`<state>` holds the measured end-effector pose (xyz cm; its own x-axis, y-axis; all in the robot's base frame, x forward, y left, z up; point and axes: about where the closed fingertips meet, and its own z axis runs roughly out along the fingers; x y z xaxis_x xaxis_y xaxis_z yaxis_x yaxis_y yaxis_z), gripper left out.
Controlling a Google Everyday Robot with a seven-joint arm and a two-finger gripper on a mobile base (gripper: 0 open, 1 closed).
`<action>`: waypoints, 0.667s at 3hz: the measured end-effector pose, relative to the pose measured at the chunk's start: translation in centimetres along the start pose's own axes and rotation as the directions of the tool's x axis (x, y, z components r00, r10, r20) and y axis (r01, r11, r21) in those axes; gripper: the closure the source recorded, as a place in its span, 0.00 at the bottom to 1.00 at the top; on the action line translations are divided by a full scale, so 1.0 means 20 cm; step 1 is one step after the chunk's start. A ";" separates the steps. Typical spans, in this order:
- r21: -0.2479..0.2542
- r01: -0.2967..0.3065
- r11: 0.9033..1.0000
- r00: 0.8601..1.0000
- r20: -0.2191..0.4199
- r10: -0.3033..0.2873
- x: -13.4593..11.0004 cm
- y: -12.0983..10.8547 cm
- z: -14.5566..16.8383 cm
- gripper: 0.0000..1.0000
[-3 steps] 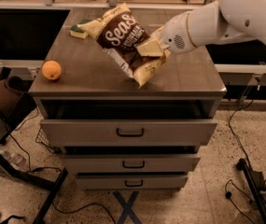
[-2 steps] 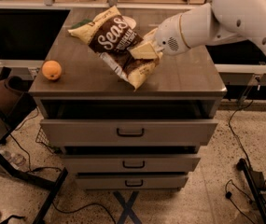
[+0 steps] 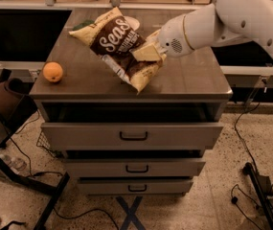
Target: Move brown chip bag near orange
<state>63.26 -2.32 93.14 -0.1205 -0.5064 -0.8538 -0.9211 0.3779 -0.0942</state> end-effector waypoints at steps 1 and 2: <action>-0.004 0.001 1.000 1.000 0.000 -0.001 0.00 0.01 0.01 0.36; -0.008 0.002 1.000 1.000 0.000 -0.002 -0.01 0.01 0.02 0.13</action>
Offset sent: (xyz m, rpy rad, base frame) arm -0.0003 0.0022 -0.0006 -0.0001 0.0011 0.0038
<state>63.19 -1.85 93.00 -0.1184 -0.5076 -0.8534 -0.9244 0.3702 -0.0919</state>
